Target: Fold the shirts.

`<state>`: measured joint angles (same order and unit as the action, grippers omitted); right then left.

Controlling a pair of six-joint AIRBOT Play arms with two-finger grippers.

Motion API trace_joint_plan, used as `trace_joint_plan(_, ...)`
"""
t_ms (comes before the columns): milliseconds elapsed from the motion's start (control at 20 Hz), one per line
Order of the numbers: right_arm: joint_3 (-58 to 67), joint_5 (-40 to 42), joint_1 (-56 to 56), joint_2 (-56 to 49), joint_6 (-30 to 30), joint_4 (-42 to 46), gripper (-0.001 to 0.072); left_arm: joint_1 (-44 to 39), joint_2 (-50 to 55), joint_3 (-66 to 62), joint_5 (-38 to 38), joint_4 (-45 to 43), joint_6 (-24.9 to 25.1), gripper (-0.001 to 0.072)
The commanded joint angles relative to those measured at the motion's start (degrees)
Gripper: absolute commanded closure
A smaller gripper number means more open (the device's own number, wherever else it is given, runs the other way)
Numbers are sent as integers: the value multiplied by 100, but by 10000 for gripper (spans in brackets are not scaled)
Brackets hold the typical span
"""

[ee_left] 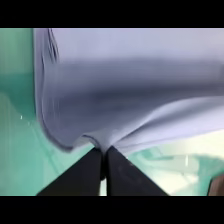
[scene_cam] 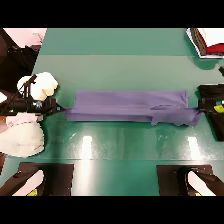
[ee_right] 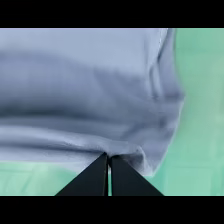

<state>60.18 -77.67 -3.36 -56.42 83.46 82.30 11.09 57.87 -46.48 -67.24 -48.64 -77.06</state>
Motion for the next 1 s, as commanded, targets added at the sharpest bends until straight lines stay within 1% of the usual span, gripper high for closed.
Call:
trace_joint_plan(0, 632, 363, 2, -960, 0, -31, 694, -28, 887, -573, 531, 282, 127, 685)
trace_joint_plan(150, 1084, 424, 2, -1635, 0, -188, 694, -348, 1718, -1097, 726, 280, 254, 684)
trace_joint_plan(300, 1539, 431, 11, -2218, 2, -188, 694, -664, 2424, -1622, 1156, 271, 247, 684)
trace_joint_plan(450, 1971, 496, 11, -2706, 4, -227, 692, -682, 2774, -1965, 1447, 299, 203, 683)
trace_joint_plan(500, 2094, 605, 9, -2850, 4, -435, 685, -682, 2782, -2006, 1613, 306, 203, 655)
trace_joint_plan(550, 2236, 756, -33, -3005, 2, -811, 540, -682, 2782, -2063, 1711, 306, 199, 408)
trace_joint_plan(600, 2358, 914, -105, -3136, 0, -1200, 339, -682, 2776, -2124, 1788, 345, 184, 204)
trace_joint_plan(650, 2492, 1032, -179, -3252, -2, -1611, 216, -682, 2774, -2210, 1777, 374, 136, 197)
trace_joint_plan(700, 2623, 1040, -258, -3331, -57, -1926, 195, -682, 2758, -2337, 1685, 378, 50, 197)
trace_joint_plan(750, 2754, 933, -356, -3375, -216, -2149, 195, -682, 2756, -2483, 1497, 382, 52, 197)
trace_joint_plan(850, 2771, 566, -584, -3287, -560, -2258, 195, -682, 2743, -2754, 920, 385, 59, 198)
trace_joint_plan(900, 2645, 367, -739, -3185, -734, -2260, 196, -684, 2730, -2815, 640, 387, 66, 263)
trace_joint_plan(950, 2459, 240, -914, -3077, -879, -2258, 195, -697, 2719, -2815, 468, 422, 116, 479)
